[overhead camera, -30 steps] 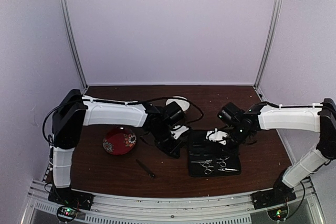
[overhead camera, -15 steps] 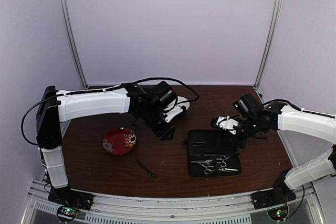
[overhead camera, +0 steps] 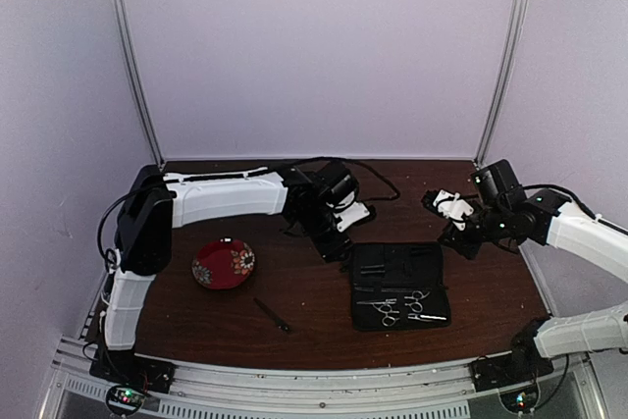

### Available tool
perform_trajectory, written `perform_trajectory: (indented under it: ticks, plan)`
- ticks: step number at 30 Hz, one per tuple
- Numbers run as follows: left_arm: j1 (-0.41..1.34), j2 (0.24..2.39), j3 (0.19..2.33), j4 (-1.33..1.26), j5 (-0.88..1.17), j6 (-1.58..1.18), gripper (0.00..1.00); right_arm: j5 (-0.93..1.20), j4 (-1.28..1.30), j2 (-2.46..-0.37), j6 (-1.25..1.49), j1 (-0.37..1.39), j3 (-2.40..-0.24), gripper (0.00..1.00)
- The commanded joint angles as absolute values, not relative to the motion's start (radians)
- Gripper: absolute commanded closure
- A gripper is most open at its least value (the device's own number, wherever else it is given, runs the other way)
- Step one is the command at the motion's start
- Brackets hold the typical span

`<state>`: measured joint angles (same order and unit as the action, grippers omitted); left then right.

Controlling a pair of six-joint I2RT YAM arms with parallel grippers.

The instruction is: Sort the hair-cutting tools

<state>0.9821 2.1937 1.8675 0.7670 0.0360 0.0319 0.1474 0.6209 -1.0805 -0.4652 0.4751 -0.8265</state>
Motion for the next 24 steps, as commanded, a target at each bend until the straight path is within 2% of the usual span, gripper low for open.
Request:
perform_trajectory:
  ticks: [1,7,24]
  plan:
    - [0.949,2.242,1.919,0.807,0.117,-0.004,0.51,0.117,0.594,-1.063,-0.463,0.466,-0.808,0.75]
    - [0.933,2.283,1.933,0.803,0.188,-0.015,0.6,0.121,0.591,-1.061,-0.463,0.467,-0.805,0.76]
    - [0.919,2.361,1.973,0.802,0.249,-0.032,0.61,0.112,0.588,-1.066,-0.468,0.465,-0.801,0.76]
